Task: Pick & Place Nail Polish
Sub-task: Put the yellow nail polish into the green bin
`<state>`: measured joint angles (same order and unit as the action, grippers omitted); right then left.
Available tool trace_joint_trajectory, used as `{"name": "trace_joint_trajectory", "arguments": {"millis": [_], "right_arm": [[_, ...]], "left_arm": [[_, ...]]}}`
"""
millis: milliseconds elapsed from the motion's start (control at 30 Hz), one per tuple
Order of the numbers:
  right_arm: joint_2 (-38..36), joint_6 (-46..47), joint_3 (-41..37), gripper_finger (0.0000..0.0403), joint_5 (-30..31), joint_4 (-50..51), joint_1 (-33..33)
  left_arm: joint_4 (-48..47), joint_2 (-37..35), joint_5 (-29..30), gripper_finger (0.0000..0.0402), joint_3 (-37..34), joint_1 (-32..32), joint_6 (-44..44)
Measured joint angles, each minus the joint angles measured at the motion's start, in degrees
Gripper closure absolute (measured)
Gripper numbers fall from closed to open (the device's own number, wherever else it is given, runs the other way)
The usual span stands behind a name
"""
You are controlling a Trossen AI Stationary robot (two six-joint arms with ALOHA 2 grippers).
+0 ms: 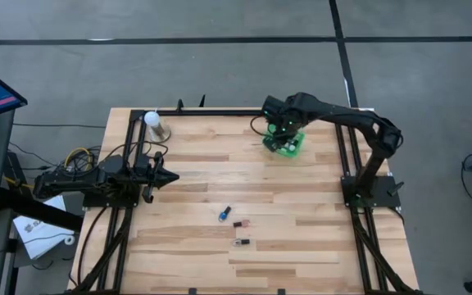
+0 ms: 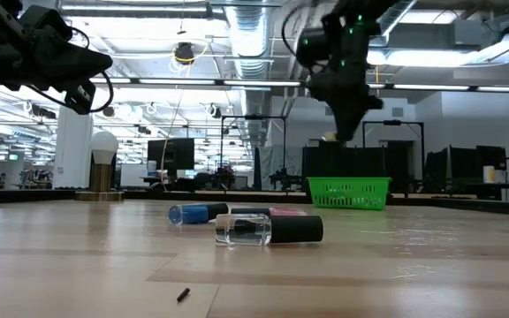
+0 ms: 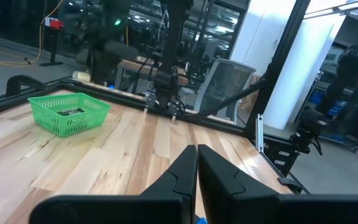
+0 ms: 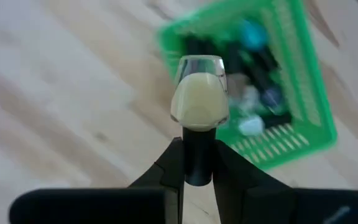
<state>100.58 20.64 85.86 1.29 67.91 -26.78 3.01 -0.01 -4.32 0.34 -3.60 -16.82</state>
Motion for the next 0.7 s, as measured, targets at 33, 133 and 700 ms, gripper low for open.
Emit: {"name": "trace_joint_trajectory", "arguments": {"millis": [33, 133, 700], "right_arm": [[0.46, 1.79, -0.53, 0.0361, 0.25, 0.48, -0.60], [1.27, 5.01, -2.63, 0.0358, 0.28, 2.54, -2.23], [1.18, 18.38, -10.56, 0.0349, 0.47, -4.67, -5.36]], "left_arm": [[0.02, 0.00, 0.00, 0.0393, 0.00, -0.02, -0.01], [0.02, 0.00, 0.01, 0.0393, 0.00, -0.01, 0.00], [0.00, 0.00, 0.01, 0.0393, 0.00, -0.01, -0.02]]}}
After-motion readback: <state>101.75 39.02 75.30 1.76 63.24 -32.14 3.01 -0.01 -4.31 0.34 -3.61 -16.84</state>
